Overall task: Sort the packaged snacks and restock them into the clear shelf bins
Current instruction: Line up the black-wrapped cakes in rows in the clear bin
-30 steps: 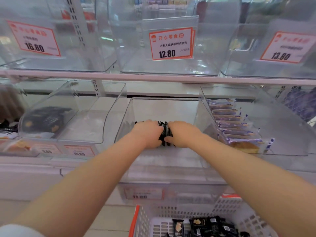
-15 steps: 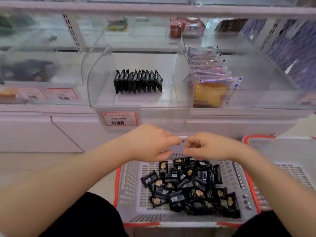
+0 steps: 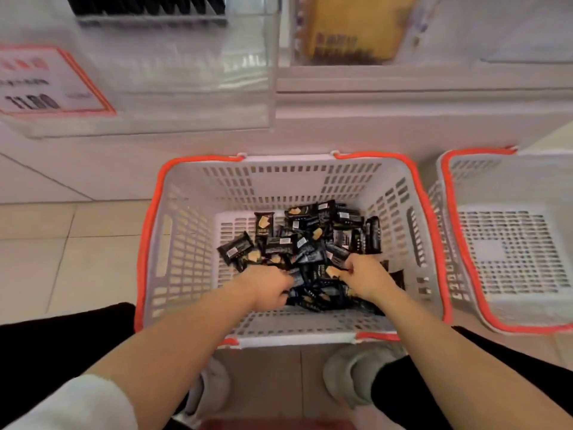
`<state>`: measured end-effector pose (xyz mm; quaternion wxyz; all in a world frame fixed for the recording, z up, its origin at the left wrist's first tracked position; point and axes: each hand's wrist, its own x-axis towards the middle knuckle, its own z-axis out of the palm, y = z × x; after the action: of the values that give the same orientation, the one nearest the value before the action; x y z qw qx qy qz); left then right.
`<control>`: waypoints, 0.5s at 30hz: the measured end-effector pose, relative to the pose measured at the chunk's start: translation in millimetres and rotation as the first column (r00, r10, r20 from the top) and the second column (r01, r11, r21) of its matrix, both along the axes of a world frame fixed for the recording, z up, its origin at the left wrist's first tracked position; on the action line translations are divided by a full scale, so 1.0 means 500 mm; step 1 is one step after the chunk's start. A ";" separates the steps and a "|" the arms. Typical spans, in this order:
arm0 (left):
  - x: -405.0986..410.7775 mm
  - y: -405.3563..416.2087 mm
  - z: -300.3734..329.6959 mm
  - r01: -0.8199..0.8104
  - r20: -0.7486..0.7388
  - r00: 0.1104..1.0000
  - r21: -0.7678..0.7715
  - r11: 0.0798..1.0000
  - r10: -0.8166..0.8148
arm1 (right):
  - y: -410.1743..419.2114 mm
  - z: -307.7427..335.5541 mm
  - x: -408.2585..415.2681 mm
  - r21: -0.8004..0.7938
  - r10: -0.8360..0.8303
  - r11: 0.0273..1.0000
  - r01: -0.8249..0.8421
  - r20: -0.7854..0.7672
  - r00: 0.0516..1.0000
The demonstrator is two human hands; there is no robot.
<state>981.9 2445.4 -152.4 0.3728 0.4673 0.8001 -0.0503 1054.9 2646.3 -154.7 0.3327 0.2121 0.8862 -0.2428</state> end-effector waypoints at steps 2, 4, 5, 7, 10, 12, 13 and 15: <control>0.005 0.005 -0.038 -0.126 0.029 0.991 -0.035 0.991 0.127 | 0.008 -0.033 -0.004 0.090 0.016 0.996 -0.013 -0.034 0.999; 0.003 0.009 -0.071 -0.285 0.045 0.956 -0.078 0.955 0.289 | 0.011 -0.062 -0.020 0.159 0.073 0.986 -0.059 -0.086 0.994; 0.002 0.011 -0.086 -0.356 0.057 0.930 -0.097 0.929 0.363 | 0.010 -0.077 -0.029 0.176 0.113 0.980 -0.095 -0.098 0.989; 0.004 0.015 -0.111 -0.464 0.088 0.876 -0.119 0.878 0.474 | 0.006 -0.105 -0.046 0.167 0.138 0.978 -0.123 -0.087 0.987; 0.011 0.022 -0.135 -0.539 0.112 0.828 -0.112 0.835 0.549 | -0.005 -0.139 -0.059 0.207 0.116 0.973 -0.103 -0.055 0.992; 0.014 0.022 -0.147 -0.565 0.090 0.815 -0.095 0.820 0.572 | -0.011 -0.152 -0.059 0.232 0.109 0.968 -0.096 -0.044 0.993; 0.014 0.023 -0.151 -0.580 0.081 0.806 -0.085 0.810 0.586 | -0.012 -0.158 -0.057 0.213 0.096 0.973 -0.088 -0.030 0.995; 0.011 0.024 -0.163 -0.605 0.079 0.789 -0.066 0.793 0.609 | -0.008 -0.163 -0.053 0.117 -0.001 0.993 0.003 -0.016 1.000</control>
<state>987.2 2457.5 -233.7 0.4158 0.1806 0.8878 0.0799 1028.3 2642.4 -236.3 0.3126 0.2301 0.9013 -0.1923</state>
